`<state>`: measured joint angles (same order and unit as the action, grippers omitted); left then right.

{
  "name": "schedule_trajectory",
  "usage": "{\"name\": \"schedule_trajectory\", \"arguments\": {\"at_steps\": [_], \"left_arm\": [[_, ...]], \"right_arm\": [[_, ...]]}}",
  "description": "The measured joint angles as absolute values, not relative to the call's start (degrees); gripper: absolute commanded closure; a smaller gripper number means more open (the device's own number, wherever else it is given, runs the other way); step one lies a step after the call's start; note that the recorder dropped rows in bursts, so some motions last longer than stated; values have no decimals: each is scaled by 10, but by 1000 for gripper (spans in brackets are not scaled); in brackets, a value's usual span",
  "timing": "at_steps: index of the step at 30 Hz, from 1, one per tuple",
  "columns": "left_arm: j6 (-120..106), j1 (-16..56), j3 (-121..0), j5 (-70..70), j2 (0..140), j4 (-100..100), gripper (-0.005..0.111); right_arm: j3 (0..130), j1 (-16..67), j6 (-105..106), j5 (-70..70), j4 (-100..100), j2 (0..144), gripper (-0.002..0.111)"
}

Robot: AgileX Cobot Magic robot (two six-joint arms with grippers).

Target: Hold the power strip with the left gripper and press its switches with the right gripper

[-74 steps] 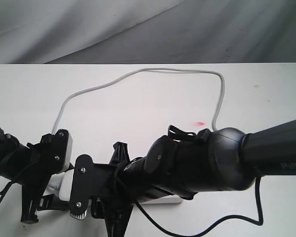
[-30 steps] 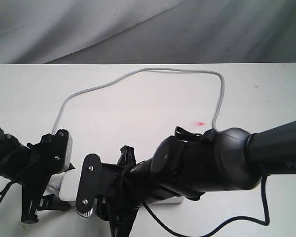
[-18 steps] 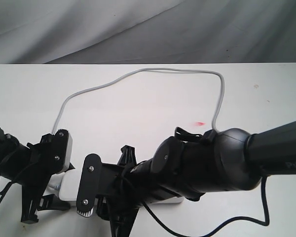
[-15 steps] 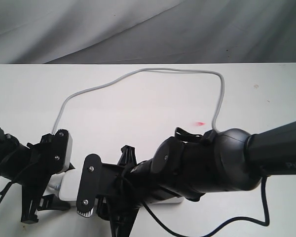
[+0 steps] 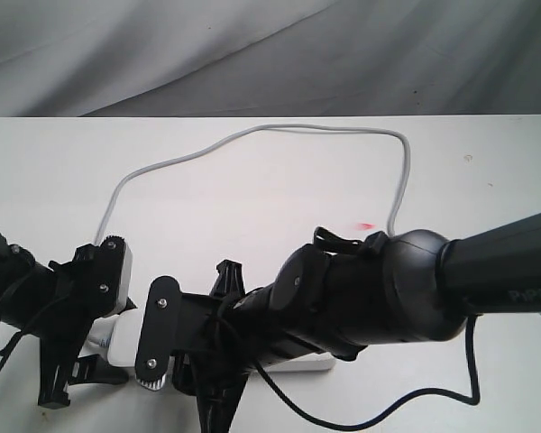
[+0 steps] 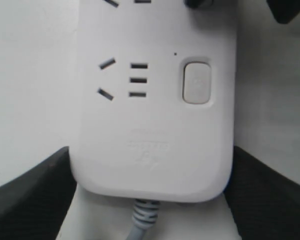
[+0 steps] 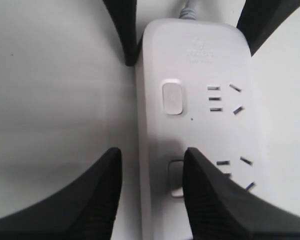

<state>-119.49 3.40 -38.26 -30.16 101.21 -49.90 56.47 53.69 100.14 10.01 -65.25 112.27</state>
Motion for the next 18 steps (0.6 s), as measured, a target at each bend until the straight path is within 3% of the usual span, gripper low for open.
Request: {"name": "schedule_trajectory", "arguments": {"at_steps": [10,18], "left_arm": [[-1195,34,-383,-302,1012,-499,52],[-1195,34,-383,-302,1012,-499,52]], "right_arm": [[575,537,1000,111,-651,1120,71],[541,537,988,108,-647,1011,71]]}}
